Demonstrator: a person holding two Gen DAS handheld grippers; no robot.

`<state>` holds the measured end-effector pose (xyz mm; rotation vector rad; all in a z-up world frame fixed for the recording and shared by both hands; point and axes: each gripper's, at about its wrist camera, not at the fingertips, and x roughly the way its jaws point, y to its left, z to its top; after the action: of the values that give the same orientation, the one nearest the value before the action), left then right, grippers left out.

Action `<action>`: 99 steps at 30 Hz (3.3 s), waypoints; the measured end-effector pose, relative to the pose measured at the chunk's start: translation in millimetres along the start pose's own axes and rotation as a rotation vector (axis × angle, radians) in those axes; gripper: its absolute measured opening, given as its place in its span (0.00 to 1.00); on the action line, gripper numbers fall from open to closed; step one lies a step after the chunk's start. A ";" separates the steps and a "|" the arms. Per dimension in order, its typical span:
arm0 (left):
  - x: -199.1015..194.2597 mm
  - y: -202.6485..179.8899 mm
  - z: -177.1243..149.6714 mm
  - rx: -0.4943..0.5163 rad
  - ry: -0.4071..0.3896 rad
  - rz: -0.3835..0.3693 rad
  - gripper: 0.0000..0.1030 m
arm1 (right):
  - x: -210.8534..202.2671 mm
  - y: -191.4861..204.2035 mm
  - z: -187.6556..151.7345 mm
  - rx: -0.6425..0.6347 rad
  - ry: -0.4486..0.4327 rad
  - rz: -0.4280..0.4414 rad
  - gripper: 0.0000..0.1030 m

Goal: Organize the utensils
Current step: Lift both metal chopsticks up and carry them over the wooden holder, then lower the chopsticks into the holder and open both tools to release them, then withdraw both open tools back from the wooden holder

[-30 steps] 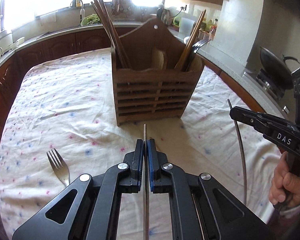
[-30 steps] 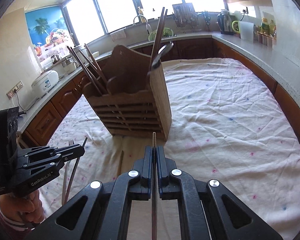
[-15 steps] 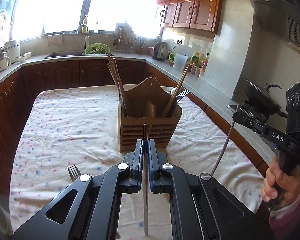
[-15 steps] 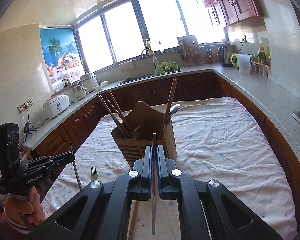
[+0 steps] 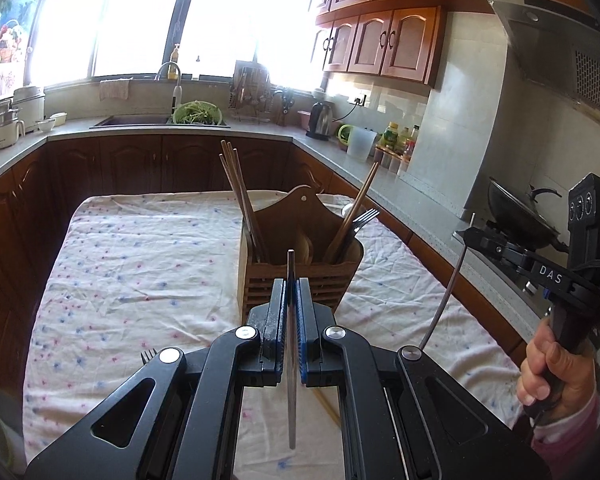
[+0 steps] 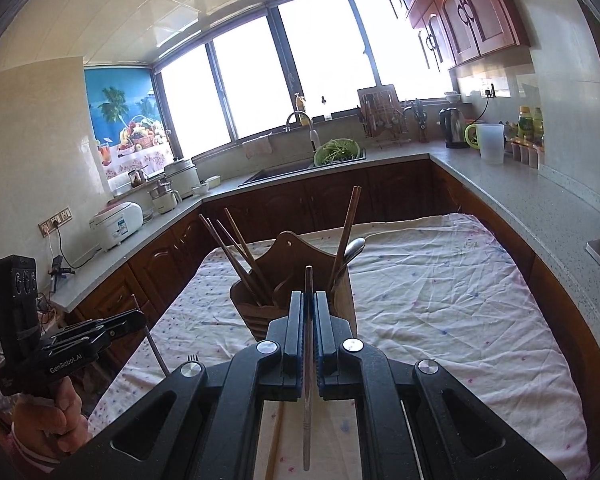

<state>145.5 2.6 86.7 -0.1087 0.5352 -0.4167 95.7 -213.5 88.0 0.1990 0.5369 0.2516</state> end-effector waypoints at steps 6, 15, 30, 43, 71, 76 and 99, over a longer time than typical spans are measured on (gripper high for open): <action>-1.3 1.8 12.8 -0.008 -0.036 -0.004 0.04 | 2.2 0.1 12.9 0.005 -0.030 0.007 0.04; -3.8 2.7 45.7 -0.005 -0.123 -0.004 0.04 | 5.7 1.2 42.6 0.004 -0.097 0.015 0.04; 21.2 1.9 119.7 0.039 -0.293 0.047 0.04 | 43.6 4.1 107.6 -0.016 -0.213 0.002 0.04; 75.3 20.2 85.8 0.013 -0.304 0.108 0.04 | 93.4 -14.3 80.2 0.004 -0.182 -0.012 0.04; 106.5 43.1 47.0 -0.092 -0.167 0.102 0.05 | 113.1 -32.2 43.3 0.046 -0.084 -0.028 0.07; 101.1 43.8 45.8 -0.103 -0.153 0.117 0.24 | 108.4 -35.3 43.7 0.069 -0.084 -0.011 0.36; 38.5 33.2 14.1 -0.106 -0.170 0.184 0.90 | 48.5 -21.8 17.3 0.059 -0.153 0.012 1.00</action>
<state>194.7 16.9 73.7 -0.1931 0.3951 -0.1975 149.1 -222.3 73.9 0.2764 0.3917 0.2306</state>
